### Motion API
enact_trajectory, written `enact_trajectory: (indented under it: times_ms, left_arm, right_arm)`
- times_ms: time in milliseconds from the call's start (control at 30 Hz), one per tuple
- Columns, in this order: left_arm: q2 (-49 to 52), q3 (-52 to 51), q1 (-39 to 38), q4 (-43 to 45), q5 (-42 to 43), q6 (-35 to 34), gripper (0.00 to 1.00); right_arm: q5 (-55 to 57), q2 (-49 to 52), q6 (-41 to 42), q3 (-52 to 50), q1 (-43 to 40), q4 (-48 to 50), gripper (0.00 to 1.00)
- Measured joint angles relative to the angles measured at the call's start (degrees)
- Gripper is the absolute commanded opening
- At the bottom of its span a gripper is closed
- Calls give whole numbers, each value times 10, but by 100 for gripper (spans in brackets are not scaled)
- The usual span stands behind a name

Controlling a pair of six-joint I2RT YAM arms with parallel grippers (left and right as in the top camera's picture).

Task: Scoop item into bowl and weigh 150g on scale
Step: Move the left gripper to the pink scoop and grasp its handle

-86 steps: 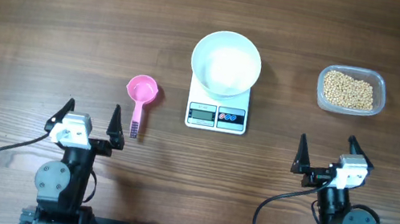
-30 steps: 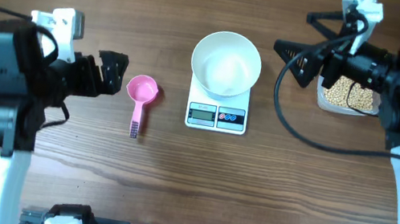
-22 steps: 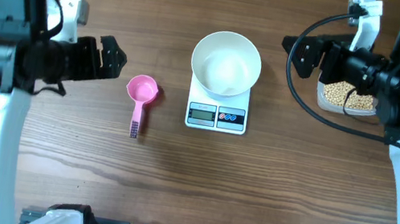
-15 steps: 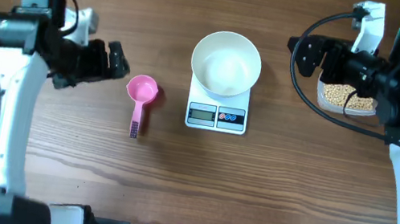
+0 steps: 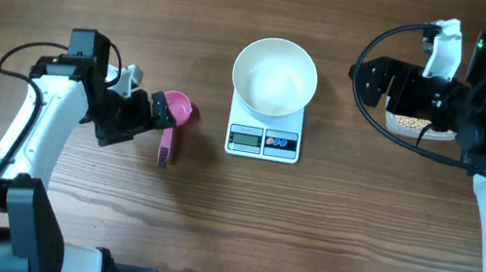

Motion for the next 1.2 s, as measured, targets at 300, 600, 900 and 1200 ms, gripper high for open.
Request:
enact_trajectory:
  times_ms: [300, 600, 900, 1200]
  left_arm:
    - [18, 0, -2, 44, -7, -33, 96]
    - [87, -1, -37, 63, -47, -39, 78]
    - [116, -1, -37, 88, -29, -11, 77]
    - [144, -1, -57, 91, -18, 11, 66]
  right_arm:
    - [1, 0, 0, 0, 0, 5, 100]
    - [8, 0, 0, 0, 0, 5, 100]
    - [12, 0, 0, 0, 0, 9, 100]
    - [12, 0, 0, 0, 0, 9, 100]
